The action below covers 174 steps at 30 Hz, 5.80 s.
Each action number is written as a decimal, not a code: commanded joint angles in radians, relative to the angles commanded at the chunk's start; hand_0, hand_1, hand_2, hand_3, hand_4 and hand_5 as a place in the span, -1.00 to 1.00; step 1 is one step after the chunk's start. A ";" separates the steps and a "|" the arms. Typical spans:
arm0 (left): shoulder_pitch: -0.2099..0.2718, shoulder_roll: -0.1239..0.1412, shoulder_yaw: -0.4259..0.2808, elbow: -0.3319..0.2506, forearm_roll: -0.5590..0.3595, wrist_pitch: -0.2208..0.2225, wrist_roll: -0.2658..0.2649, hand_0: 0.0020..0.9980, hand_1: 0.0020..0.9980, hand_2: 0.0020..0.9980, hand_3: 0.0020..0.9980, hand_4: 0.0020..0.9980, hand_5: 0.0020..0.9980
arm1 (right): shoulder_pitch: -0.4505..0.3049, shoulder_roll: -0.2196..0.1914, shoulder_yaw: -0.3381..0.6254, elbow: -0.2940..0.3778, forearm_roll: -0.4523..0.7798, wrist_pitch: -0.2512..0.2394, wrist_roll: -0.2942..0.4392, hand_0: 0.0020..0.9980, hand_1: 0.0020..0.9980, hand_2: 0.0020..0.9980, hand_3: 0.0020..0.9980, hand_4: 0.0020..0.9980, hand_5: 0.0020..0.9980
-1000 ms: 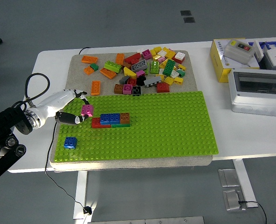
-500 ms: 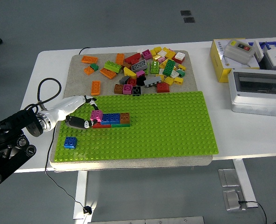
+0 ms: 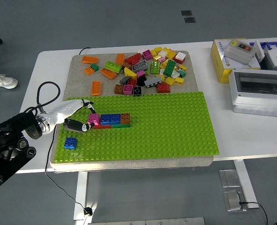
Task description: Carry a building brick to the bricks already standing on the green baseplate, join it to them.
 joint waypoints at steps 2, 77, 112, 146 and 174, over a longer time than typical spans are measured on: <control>-0.001 -0.002 0.001 0.005 0.002 0.000 0.000 1.00 0.91 0.83 0.16 0.32 -0.57 | 0.000 0.000 -0.001 0.000 0.001 0.000 0.000 0.41 0.28 0.10 0.54 0.32 1.00; 0.000 -0.056 -0.015 0.074 -0.008 -0.012 0.022 1.00 0.92 0.85 0.27 0.36 -0.50 | 0.004 0.000 -0.012 0.000 0.012 -0.004 0.008 0.41 0.28 0.09 0.54 0.33 1.00; -0.002 -0.046 -0.013 0.051 -0.003 -0.045 0.032 1.00 0.95 0.94 0.67 0.65 -0.23 | 0.002 -0.002 0.004 0.000 -0.007 -0.003 0.005 0.40 0.28 0.09 0.53 0.32 1.00; 0.151 0.030 -0.182 -0.207 0.090 -0.059 0.104 1.00 0.96 0.91 0.29 0.79 0.30 | -0.006 -0.001 -0.013 0.000 0.021 -0.011 0.010 0.40 0.28 0.08 0.53 0.31 1.00; 0.159 -0.007 -0.164 -0.141 0.067 -0.050 0.090 1.00 0.96 0.90 0.28 0.78 0.28 | -0.007 0.001 -0.006 0.000 0.012 -0.009 0.010 0.40 0.28 0.08 0.53 0.31 1.00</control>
